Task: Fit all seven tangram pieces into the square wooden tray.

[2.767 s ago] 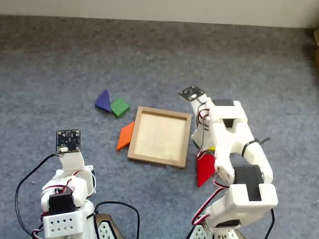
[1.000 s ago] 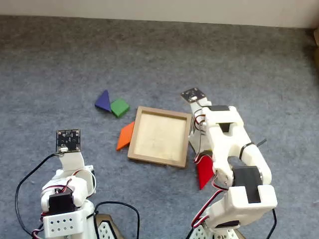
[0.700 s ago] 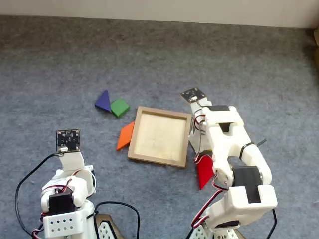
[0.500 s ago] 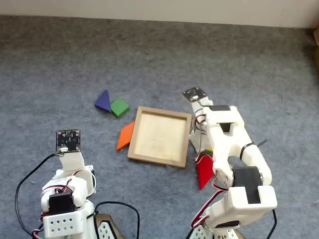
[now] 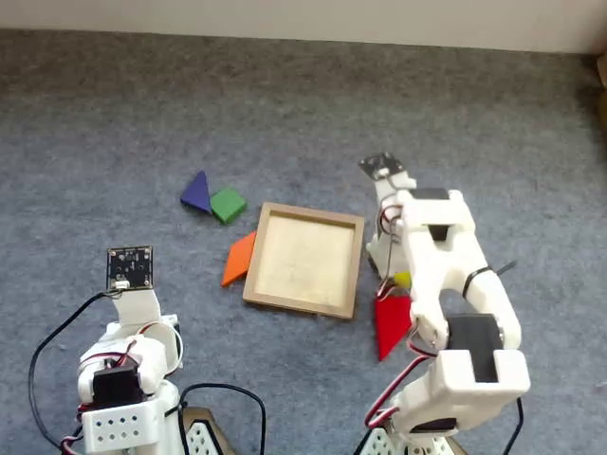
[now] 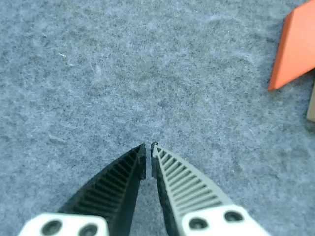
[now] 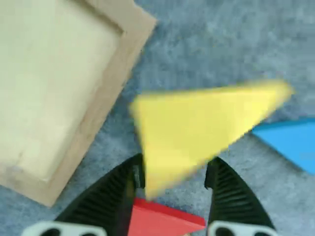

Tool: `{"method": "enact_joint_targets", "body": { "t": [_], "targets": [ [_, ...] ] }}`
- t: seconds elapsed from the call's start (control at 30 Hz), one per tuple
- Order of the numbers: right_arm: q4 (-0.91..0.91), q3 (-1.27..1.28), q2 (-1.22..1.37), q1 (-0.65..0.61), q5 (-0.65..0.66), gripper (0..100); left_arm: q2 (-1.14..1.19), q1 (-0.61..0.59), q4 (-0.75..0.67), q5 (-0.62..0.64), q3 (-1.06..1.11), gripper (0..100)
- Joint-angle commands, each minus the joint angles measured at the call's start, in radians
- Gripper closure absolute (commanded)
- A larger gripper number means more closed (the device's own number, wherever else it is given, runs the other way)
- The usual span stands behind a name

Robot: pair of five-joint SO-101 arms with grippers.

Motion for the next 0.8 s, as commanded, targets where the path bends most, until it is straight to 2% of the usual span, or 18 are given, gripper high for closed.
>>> {"method": "enact_joint_targets", "body": {
  "t": [0.0, 0.2, 0.4, 0.57, 0.77],
  "targets": [
    [0.122, -0.162, -0.016, 0.015, -0.009, 83.9, -0.033, -0.007, 0.003, 0.000, 0.019, 96],
    [0.292, -0.311, -0.016, -0.028, -0.017, 83.9, -0.033, -0.007, 0.003, 0.000, 0.019, 96],
    [0.312, -0.340, -0.015, -0.041, -0.018, 84.0, -0.033, -0.007, 0.003, 0.000, 0.019, 96],
    [0.180, -0.341, -0.010, -0.036, -0.155, 83.5, -0.033, -0.007, 0.003, 0.000, 0.019, 96],
    [-0.054, -0.335, -0.007, -0.041, -0.224, 83.5, -0.033, -0.007, 0.003, 0.000, 0.019, 96]
  ]
}}
